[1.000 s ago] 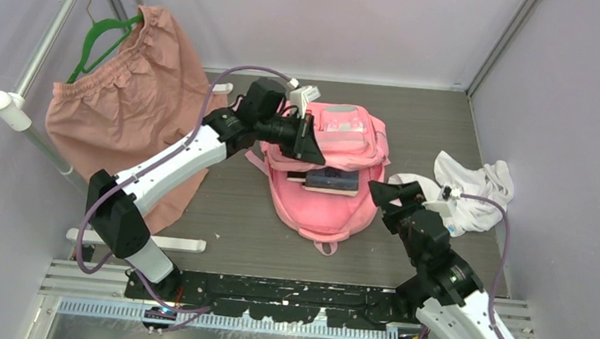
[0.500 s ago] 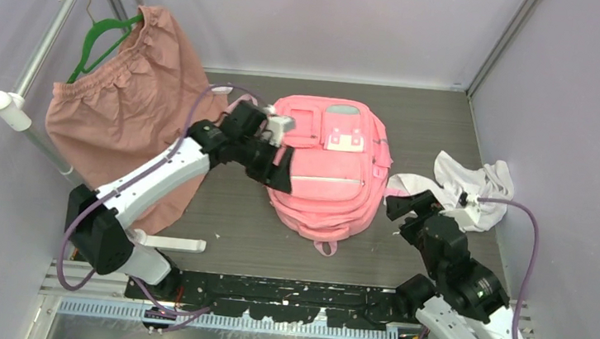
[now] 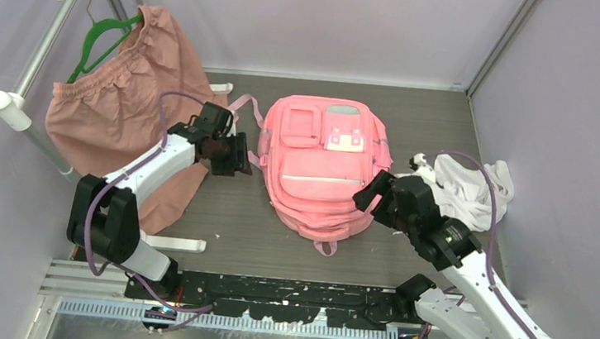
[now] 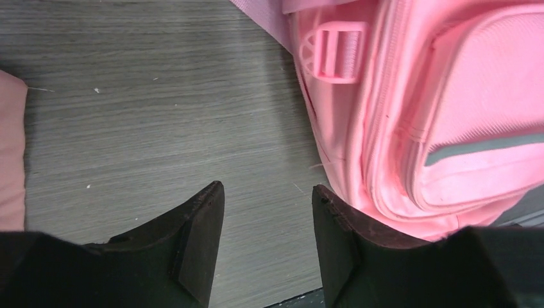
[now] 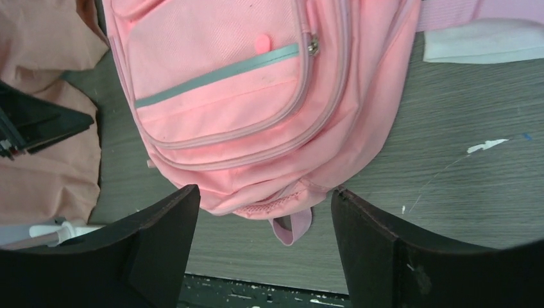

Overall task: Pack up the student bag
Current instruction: Zip the student bag at the center of the board.

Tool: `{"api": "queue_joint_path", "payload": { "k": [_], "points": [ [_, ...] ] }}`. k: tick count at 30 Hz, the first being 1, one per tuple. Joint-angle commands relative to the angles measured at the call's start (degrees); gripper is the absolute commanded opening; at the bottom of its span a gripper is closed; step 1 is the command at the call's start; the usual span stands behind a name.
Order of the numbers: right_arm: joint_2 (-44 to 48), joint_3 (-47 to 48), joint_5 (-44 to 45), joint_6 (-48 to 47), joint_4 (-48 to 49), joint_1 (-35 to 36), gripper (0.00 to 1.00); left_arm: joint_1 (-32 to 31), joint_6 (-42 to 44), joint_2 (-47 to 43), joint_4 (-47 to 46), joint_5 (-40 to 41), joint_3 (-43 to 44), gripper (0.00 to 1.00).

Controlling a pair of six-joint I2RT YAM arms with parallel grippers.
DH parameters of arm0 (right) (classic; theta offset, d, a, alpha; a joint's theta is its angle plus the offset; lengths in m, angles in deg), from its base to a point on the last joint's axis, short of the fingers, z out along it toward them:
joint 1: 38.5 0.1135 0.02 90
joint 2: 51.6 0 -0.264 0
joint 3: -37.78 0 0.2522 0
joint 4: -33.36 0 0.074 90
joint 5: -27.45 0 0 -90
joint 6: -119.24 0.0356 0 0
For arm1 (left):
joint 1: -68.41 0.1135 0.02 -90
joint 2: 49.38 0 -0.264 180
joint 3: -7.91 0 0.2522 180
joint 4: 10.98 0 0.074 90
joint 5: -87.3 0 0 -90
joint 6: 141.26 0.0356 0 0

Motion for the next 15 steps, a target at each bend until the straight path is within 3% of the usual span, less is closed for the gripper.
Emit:
{"api": "queue_joint_path", "payload": {
  "k": [1, 6, 15],
  "points": [
    [-6.76, 5.23, -8.01, -5.97, 1.41, 1.40, 0.77, 0.71, -2.43, 2.68, -6.88, -1.97, -0.04, 0.52],
    [-14.99, 9.58, -2.72, -10.37, 0.14, 11.69, 0.74, 0.39, -5.30, 4.56, -11.53, -11.91, -2.80, 0.48],
    [-35.57, 20.85, 10.25, -17.93, 1.47, 26.53, 0.79, -2.83, -9.93, 3.29, -17.01, -18.32, -9.10, 0.49]
  ]
}}
